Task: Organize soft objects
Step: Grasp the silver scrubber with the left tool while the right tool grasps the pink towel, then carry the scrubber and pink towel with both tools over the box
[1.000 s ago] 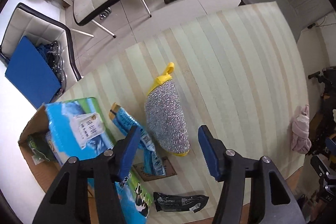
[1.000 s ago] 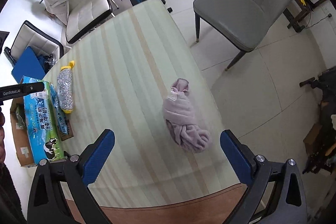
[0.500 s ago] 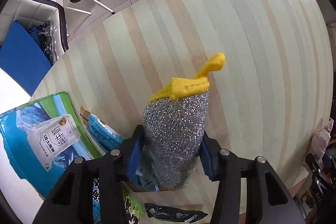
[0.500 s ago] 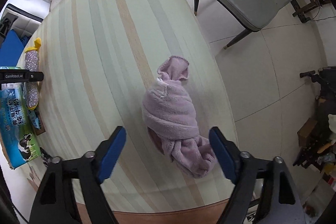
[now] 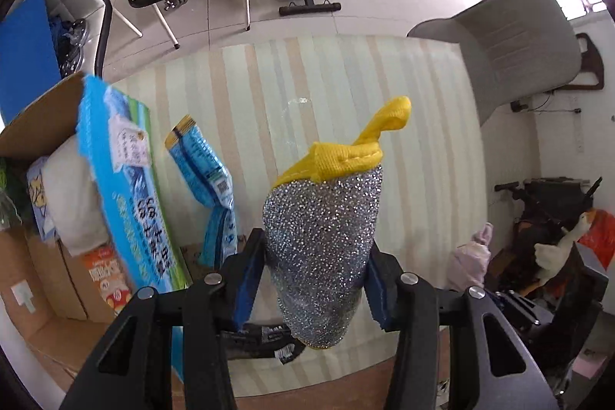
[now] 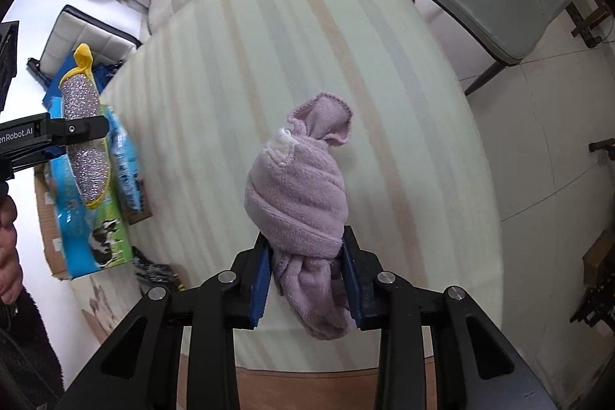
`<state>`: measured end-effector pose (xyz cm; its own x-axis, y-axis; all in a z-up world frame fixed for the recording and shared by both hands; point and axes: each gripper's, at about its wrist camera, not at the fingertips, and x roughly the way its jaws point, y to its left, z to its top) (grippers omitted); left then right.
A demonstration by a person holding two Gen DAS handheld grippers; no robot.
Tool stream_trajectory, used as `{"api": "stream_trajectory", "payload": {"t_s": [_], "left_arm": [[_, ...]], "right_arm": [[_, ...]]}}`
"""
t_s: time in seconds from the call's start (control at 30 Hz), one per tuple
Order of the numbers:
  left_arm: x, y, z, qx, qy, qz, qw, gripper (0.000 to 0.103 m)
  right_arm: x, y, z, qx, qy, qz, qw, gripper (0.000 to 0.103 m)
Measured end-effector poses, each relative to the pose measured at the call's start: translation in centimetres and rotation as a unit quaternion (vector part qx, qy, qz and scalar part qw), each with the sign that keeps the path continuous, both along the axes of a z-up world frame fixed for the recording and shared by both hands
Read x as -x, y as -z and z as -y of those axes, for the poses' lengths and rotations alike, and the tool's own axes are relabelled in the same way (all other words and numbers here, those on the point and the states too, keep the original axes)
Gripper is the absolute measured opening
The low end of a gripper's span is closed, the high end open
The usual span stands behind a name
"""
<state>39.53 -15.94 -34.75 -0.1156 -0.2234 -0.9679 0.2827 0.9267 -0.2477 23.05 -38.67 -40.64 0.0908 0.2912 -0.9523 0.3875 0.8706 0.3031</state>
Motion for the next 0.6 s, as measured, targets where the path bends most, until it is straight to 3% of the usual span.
{"api": "stream_trajectory", "payload": {"t_s": [0.17,0.33,0.47,0.6], "left_arm": [[3.0,-5.2,-6.9,0.038,-0.053,0.033,0.9973,0.044],[5.0,-9.0,-15.9,0.019,-0.093,0.073,0.9928,0.044],[3.8,-8.6,-23.5,-0.011,-0.125,0.077,0.9891,0.044],[2.8,-6.2,-29.1,-0.023,-0.154,0.049,0.9866,0.044]], "right_arm": [[-1.5,-5.0,-6.6,-0.032,-0.05,0.05,0.997,0.035],[-3.5,-9.7,-15.5,-0.059,-0.114,0.091,0.987,0.035],[-5.7,-11.7,-22.7,-0.064,-0.159,0.106,0.979,0.035],[-8.0,-10.9,-29.6,-0.057,-0.189,0.096,0.976,0.035]]}}
